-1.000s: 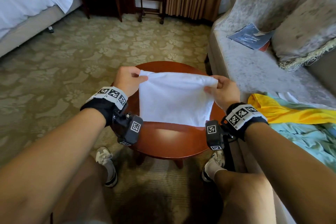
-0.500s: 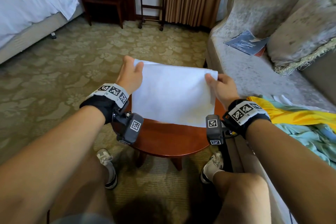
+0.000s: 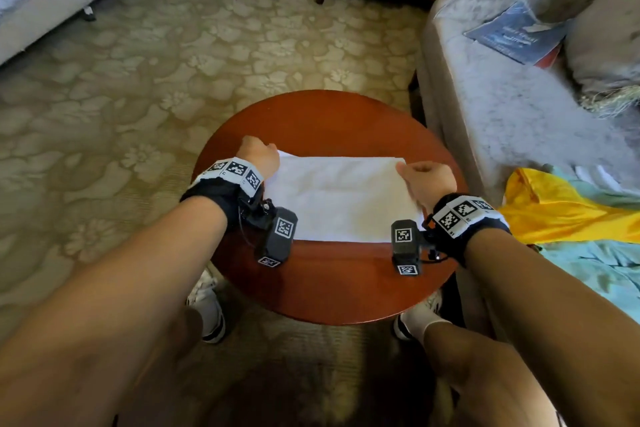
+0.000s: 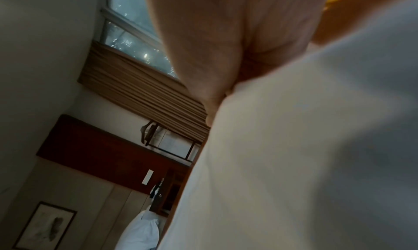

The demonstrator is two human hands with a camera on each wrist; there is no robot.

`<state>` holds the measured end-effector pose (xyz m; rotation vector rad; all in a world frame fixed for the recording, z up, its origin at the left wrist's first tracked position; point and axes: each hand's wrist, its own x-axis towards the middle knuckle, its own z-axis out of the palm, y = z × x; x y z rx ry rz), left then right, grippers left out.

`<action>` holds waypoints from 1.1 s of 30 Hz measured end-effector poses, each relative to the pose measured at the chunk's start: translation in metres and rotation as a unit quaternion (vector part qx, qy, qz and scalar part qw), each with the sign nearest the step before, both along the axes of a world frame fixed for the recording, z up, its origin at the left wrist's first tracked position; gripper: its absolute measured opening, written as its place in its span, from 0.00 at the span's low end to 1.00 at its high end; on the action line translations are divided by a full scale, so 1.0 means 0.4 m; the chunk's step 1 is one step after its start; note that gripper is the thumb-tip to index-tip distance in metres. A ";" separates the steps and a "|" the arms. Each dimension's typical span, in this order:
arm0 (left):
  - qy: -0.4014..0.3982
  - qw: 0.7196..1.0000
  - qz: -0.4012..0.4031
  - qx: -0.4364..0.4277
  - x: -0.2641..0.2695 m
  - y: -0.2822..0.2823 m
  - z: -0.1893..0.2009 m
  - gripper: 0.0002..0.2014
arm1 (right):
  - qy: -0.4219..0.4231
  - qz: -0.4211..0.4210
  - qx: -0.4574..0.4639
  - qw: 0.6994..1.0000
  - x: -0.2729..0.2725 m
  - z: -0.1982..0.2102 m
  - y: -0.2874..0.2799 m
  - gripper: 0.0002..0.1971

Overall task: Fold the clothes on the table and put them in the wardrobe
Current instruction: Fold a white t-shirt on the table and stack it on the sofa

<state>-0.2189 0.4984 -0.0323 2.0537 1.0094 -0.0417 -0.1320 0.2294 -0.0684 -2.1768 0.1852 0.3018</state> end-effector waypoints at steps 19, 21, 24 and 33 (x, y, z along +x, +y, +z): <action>-0.070 0.989 -0.117 -0.065 -0.108 -0.033 0.012 0.21 | -0.010 0.058 -0.038 0.998 -0.095 0.094 -0.015 0.12; -0.089 0.986 -0.137 -0.021 -0.103 -0.033 0.028 0.23 | -0.031 0.037 0.006 0.999 -0.087 0.100 -0.011 0.11; -0.122 0.985 -0.123 -0.004 -0.095 -0.027 0.037 0.23 | -0.047 0.009 0.039 0.998 -0.078 0.104 -0.009 0.13; 0.084 0.990 -0.109 0.013 -0.101 -0.029 -0.019 0.10 | 0.066 0.052 -0.117 0.990 -0.100 0.068 -0.032 0.19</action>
